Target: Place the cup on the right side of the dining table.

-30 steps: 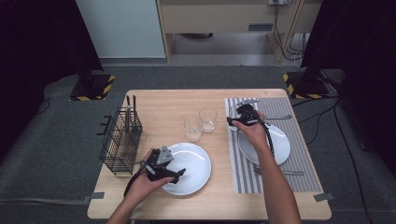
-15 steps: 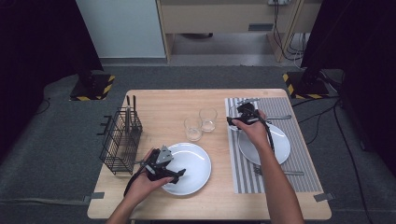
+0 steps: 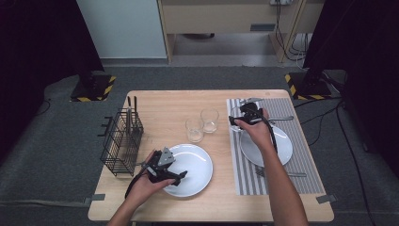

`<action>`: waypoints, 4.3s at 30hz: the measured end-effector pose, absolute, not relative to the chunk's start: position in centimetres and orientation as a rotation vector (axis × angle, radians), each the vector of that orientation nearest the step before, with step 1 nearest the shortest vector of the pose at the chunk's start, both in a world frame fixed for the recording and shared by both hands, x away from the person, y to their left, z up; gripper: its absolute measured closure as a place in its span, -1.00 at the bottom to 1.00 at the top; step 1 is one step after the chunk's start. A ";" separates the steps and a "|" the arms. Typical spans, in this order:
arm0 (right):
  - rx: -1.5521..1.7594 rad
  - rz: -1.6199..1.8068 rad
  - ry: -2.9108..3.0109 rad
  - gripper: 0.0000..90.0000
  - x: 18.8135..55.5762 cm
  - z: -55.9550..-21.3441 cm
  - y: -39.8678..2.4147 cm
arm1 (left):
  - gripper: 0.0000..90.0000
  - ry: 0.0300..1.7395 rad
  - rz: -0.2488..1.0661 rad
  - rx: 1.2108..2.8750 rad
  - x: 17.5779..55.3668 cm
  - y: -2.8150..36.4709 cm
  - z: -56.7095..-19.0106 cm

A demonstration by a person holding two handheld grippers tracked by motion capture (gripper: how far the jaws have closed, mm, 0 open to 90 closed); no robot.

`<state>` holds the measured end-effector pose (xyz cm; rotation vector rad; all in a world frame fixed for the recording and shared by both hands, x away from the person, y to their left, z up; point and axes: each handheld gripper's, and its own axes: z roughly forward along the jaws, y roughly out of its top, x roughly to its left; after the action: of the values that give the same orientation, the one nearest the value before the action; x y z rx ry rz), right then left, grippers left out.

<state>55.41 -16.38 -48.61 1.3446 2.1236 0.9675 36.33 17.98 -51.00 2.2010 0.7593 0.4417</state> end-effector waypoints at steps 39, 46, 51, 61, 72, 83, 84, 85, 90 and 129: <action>1.357 1.057 2.048 -0.87 57.1 -44.2 -15.8 | -0.89 0.765 0.441 2.178 36.4 18.2 -50.6; 1.368 1.070 2.033 -0.86 57.6 -43.8 -15.4 | -0.89 0.770 0.440 2.174 36.5 18.3 -50.6; 1.349 1.072 2.021 -0.86 57.5 -43.3 -15.0 | -0.89 0.772 0.439 2.178 36.6 18.3 -50.7; 1.341 1.044 2.013 -0.85 56.9 -43.2 -15.4 | -0.89 0.767 0.445 2.188 36.3 18.0 -50.8; 1.337 1.051 1.998 -0.86 55.3 -43.2 -16.3 | -0.89 0.778 0.451 2.195 36.3 18.1 -51.0; 1.348 1.073 1.973 -0.87 53.2 -43.0 -17.0 | -0.89 0.792 0.459 2.197 36.2 18.1 -50.7; 1.348 1.074 1.971 -0.87 53.0 -43.0 -17.0 | -0.89 0.793 0.461 2.199 36.2 18.1 -50.8; 1.349 1.068 1.972 -0.87 52.9 -43.0 -17.1 | -0.89 0.795 0.462 2.200 36.2 18.2 -50.8; 1.348 1.064 1.971 -0.88 52.2 -43.1 -17.4 | -0.89 0.802 0.465 2.203 36.3 18.4 -50.9; 1.332 1.068 2.027 -0.90 47.2 -45.8 -16.6 | -0.89 0.827 0.488 2.203 35.7 19.3 -50.9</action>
<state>47.18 -16.60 -45.80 1.3318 2.0268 1.0675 35.75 19.30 -50.91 2.2033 0.8274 0.4881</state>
